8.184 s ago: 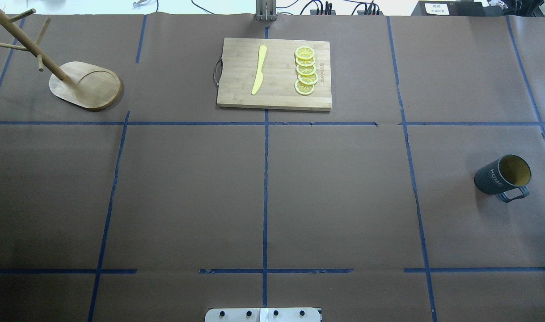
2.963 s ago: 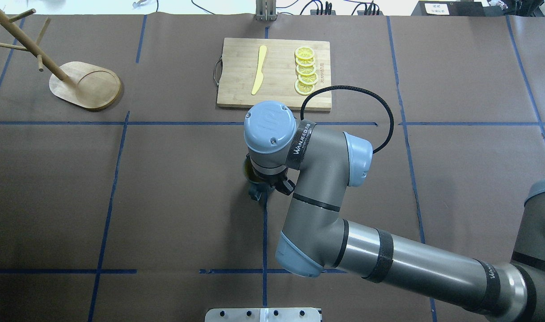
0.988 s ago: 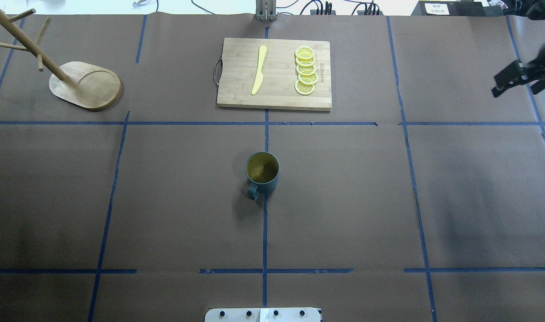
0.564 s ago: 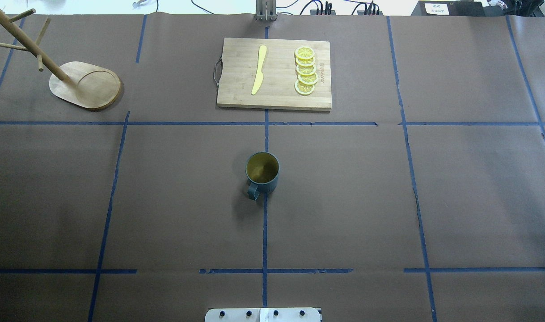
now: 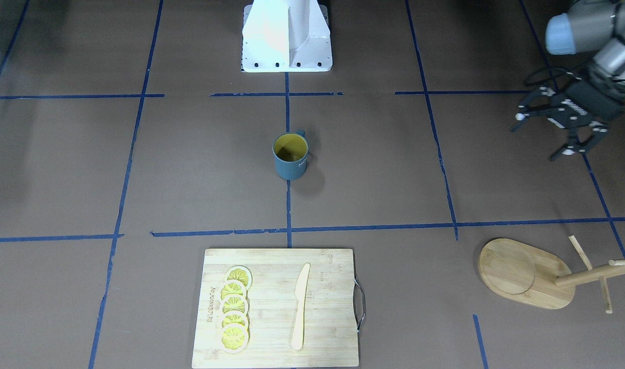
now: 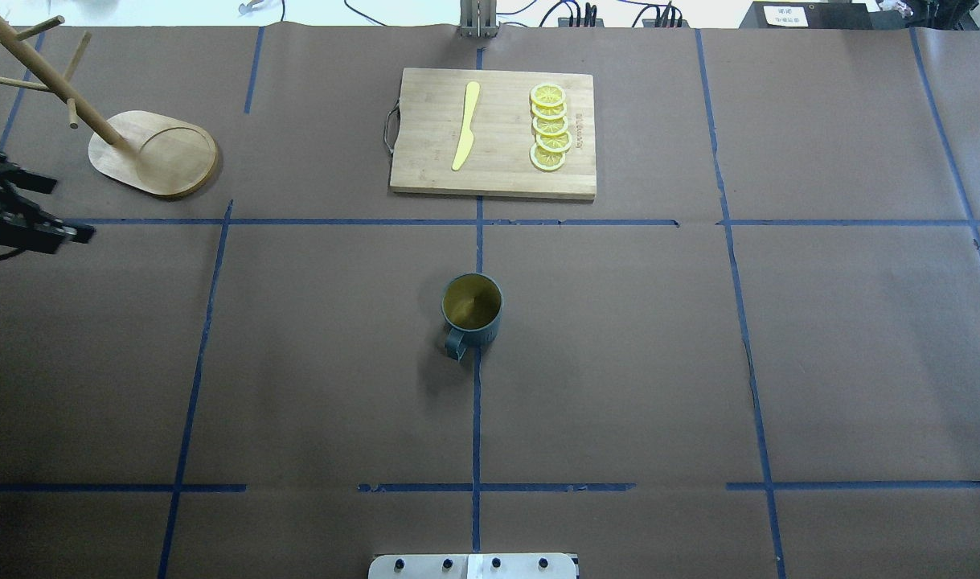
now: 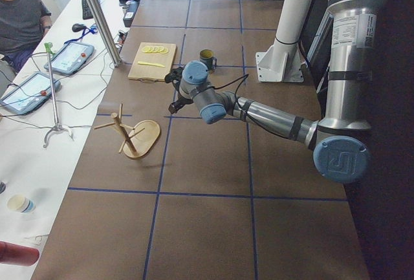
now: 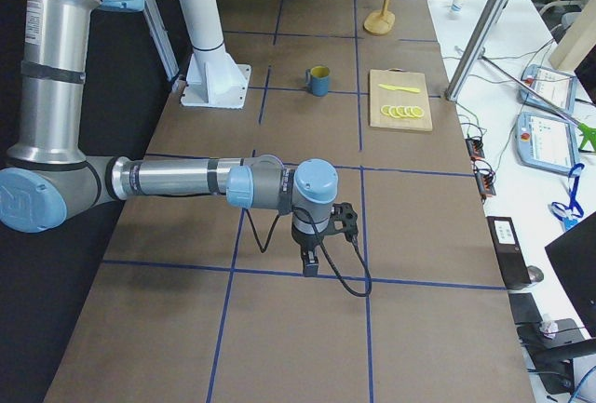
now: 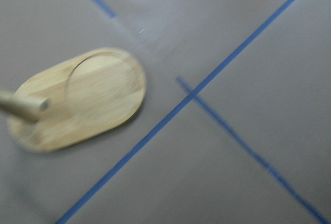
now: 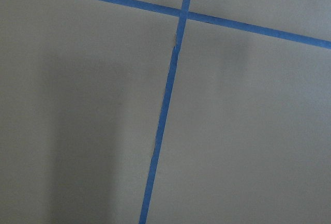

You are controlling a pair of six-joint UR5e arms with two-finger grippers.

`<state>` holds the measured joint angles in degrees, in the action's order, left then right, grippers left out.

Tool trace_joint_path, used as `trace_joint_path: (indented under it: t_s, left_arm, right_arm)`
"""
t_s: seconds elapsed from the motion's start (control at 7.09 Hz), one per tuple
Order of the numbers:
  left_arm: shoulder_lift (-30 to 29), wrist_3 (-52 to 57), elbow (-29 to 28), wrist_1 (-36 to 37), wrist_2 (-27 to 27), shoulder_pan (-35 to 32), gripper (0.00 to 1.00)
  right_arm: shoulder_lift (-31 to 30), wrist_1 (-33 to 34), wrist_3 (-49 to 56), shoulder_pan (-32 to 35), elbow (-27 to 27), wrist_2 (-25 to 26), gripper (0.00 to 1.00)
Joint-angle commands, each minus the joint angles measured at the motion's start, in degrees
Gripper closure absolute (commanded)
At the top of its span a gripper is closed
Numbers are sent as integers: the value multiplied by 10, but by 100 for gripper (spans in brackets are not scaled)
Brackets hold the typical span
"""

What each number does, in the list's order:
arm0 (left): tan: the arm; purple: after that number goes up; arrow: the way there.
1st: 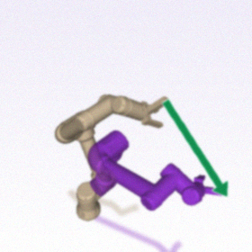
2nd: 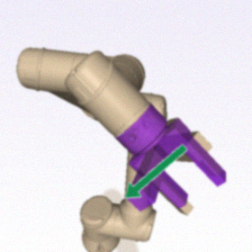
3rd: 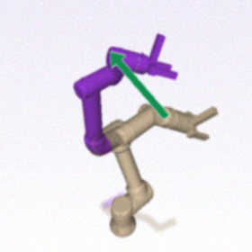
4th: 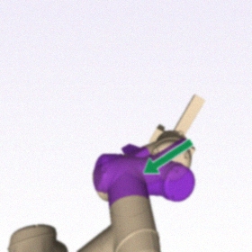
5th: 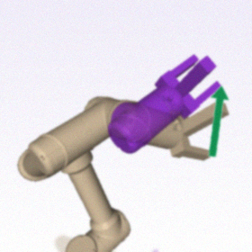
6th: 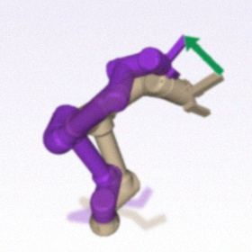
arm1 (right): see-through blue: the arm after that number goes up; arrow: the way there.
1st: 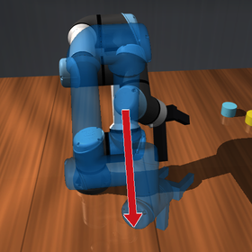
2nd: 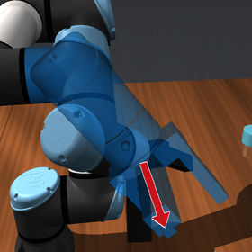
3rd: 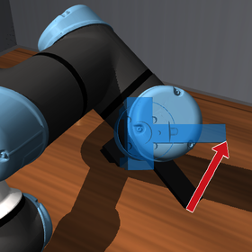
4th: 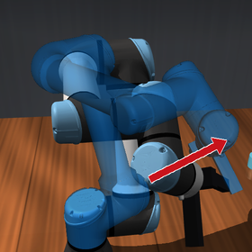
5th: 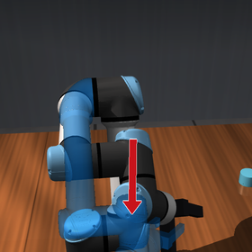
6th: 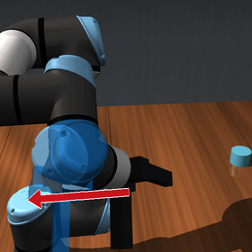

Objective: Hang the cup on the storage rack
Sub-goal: 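Move the left gripper toward the teal mug's handle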

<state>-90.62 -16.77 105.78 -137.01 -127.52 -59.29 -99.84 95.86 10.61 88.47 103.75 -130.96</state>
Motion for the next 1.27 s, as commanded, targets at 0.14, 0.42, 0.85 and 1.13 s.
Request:
trace_joint_path:
  t_s: [0.14,0.42,0.85,1.13]
  left_arm:
    - [-87,-173,2,-111,330,283,2]
    - [-130,-173,-3,-106,551,442,0]
    - [-206,-171,-84,-106,623,506,1]
    - [-243,-172,-145,-112,667,515,1]
  right_arm:
    - [1,0,-4,0,0,-1,0]
    - [4,0,-5,0,0,-1,0]
    - [7,0,-5,0,0,-1,0]
    - [7,0,-5,0,0,-1,0]
